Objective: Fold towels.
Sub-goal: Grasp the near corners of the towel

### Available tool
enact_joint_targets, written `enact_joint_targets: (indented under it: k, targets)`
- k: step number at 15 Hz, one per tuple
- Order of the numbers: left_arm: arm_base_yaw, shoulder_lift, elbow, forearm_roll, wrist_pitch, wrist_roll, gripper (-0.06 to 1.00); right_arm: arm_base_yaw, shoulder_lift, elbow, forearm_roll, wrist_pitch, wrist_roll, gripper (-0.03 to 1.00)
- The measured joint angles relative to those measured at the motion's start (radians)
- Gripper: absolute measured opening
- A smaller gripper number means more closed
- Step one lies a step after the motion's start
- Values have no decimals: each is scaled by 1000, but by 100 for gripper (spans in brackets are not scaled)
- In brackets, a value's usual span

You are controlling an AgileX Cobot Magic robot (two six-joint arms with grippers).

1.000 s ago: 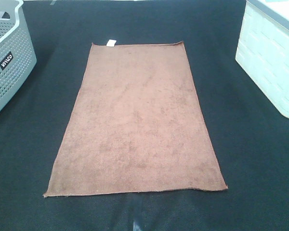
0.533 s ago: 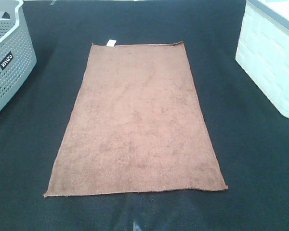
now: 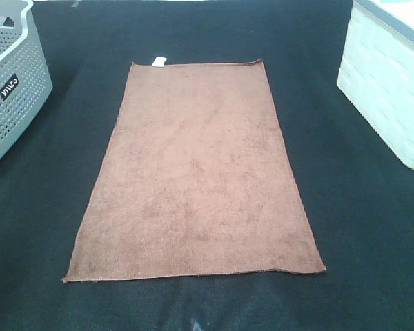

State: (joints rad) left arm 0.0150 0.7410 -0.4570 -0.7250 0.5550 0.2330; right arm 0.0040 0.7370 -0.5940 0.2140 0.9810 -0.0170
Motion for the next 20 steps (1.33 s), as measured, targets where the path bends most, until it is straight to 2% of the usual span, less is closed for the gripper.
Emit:
enact_joint_targets:
  k: [3,4,7,8,11,14,17,20]
  targets:
    - [0,284,1,-232,-4,260,64,0,215,-1,109,-78,-62,76]
    - [0,409,1,-349,2,401,64,0,321,-1,173,-108,-120,76]
    - [0,629,1,-559,27,634,64,0,523,-1,339,-170,-260,76]
    - [0,629,1,-559,27,634,64,0,523,-1,339,-170,-260,76]
    - [0,814,2,-682,30,793,64,0,692,-1,531,-278,-455,76]
    - [-1,928,-5,-734,29,875,65,0,810,-2,691,-335,-639,76]
    - [-46,1042,-66,-762,26,904,69,0,922,-3,848,-345,-839,76]
    - [-53,1066,-90,-765,-9,907,70,0,983,-4,923,-356,-936,76]
